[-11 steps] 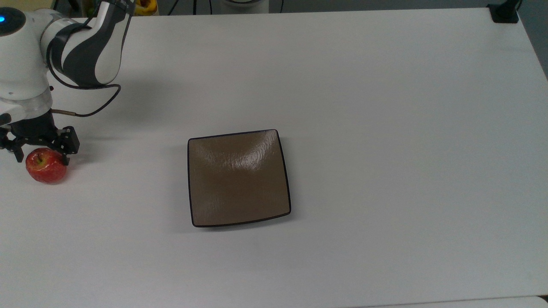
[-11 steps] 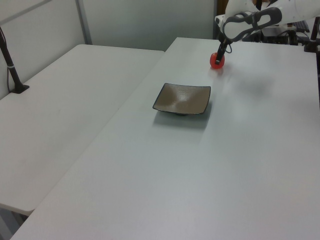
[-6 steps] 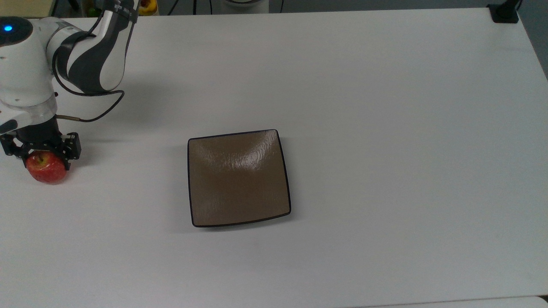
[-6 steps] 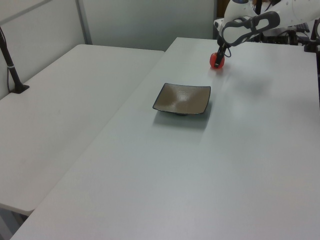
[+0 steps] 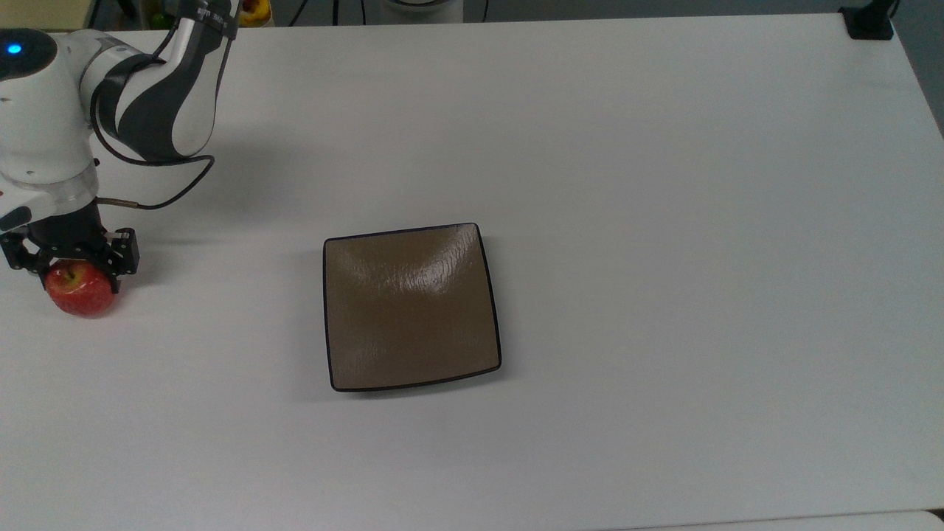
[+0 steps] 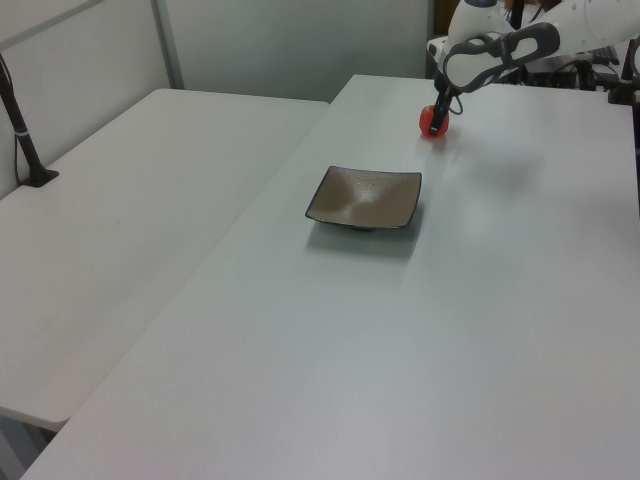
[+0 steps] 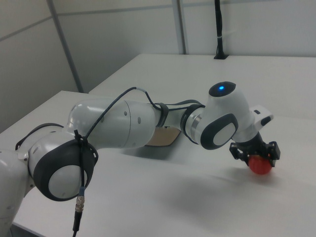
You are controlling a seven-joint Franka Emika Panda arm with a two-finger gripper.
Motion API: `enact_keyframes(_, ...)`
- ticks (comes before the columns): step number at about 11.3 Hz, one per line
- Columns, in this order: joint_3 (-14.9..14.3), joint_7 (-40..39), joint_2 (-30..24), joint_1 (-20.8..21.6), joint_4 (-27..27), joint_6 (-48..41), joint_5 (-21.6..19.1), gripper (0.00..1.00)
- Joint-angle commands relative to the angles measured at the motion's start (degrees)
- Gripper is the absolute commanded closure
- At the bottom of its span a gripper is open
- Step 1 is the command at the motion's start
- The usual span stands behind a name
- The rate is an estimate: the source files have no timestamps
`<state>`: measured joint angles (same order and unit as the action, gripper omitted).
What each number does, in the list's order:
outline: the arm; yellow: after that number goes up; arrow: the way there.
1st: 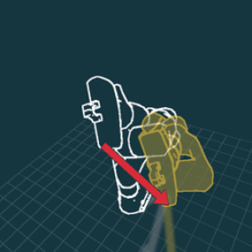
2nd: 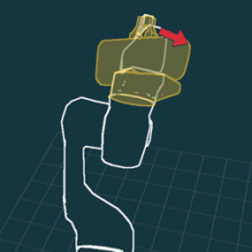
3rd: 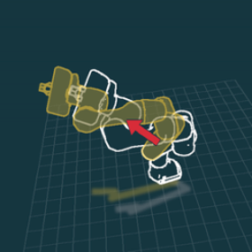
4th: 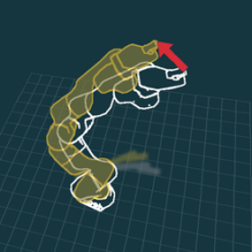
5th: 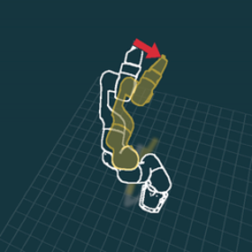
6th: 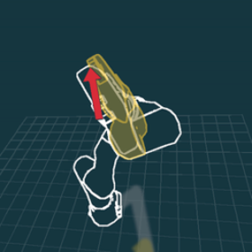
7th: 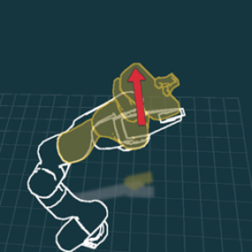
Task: Apples placed on a ceramic plate
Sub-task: 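Lower the gripper around the red apple and close on it, then lift the held apple and carry it over the brown plate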
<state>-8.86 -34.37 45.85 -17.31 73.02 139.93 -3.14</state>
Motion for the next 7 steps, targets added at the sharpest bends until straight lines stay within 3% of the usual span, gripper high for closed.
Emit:
enact_keyframes(1, 0.1, -0.7, -3.6, 0.5, 0.9, 0.5, -0.6, 1.00)
enact_keyframes(4, 0.1, 0.3, -10.5, 1.7, 4.0, -2.2, -0.9, 1.00)
enact_keyframes(7, 0.1, 5.3, -17.4, 4.8, 4.1, -11.1, -0.8, 1.00)
